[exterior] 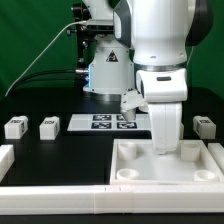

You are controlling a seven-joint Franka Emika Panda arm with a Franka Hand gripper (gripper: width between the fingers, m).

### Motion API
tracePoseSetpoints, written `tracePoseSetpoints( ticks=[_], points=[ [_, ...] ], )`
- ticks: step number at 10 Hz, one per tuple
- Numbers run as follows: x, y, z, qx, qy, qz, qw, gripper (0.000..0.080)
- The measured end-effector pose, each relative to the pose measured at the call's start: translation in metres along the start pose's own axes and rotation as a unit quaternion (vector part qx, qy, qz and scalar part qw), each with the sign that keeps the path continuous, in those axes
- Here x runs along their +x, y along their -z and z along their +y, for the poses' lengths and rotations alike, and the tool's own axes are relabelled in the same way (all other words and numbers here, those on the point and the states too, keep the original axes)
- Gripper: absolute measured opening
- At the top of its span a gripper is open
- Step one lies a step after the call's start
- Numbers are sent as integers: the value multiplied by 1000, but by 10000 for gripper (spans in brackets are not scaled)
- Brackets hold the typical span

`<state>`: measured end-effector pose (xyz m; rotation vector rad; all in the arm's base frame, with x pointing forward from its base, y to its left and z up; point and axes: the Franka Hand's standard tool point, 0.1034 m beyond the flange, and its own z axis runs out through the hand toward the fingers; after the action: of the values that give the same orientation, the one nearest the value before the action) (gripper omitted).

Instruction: Assemble one leg

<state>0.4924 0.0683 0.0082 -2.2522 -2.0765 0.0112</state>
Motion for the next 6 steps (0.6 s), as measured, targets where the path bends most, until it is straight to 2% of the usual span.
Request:
tracePoseSetpoints(
  ticks=[3, 6],
  points=[
    [4, 0, 0, 0, 1, 0, 1000, 72],
    [-5, -1, -1, 0, -2, 1, 1000, 72]
  ],
)
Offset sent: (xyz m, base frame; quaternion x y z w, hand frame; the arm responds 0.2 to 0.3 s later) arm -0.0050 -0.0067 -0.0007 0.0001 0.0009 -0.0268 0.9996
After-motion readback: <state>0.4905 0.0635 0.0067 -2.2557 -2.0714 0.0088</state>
